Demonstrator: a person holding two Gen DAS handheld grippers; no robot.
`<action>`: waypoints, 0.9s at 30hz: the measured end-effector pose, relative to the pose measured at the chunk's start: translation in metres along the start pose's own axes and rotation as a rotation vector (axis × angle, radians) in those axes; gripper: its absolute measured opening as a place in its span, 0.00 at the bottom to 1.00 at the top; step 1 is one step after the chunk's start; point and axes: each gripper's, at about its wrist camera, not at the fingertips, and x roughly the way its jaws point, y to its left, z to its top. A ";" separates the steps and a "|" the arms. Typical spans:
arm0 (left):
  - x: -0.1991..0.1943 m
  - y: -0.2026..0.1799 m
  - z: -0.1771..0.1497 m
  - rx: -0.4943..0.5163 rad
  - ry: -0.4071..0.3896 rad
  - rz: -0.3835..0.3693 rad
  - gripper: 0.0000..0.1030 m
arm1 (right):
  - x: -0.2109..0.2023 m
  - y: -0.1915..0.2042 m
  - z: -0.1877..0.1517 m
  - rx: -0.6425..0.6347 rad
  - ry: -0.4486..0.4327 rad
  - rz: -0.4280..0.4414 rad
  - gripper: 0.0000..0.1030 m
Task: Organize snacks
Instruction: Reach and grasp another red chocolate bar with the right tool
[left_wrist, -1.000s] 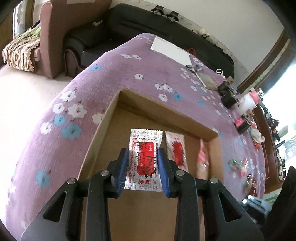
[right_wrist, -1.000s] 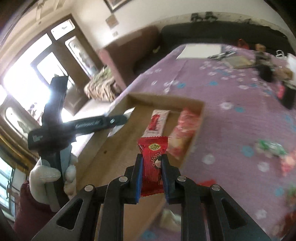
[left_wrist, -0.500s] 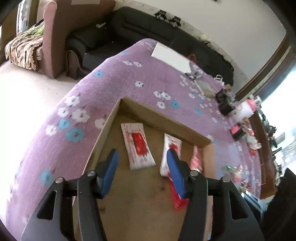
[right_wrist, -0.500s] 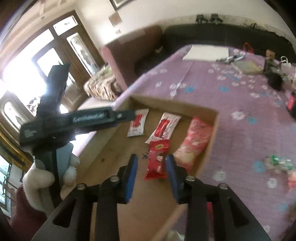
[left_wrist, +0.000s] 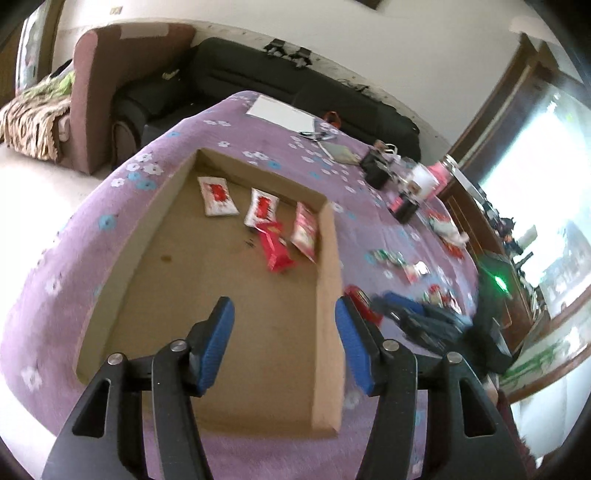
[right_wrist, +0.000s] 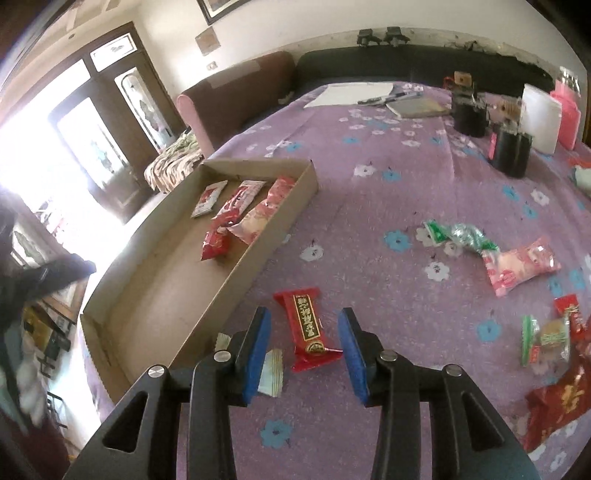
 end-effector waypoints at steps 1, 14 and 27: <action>-0.001 -0.005 -0.005 0.013 0.003 -0.007 0.54 | 0.004 0.000 0.000 0.002 0.004 -0.008 0.39; -0.015 -0.027 -0.027 0.064 -0.009 -0.040 0.54 | 0.008 -0.021 -0.015 0.039 0.068 -0.199 0.22; -0.027 -0.011 -0.043 0.043 -0.029 -0.023 0.54 | -0.001 0.073 -0.042 -0.537 -0.021 -0.086 0.48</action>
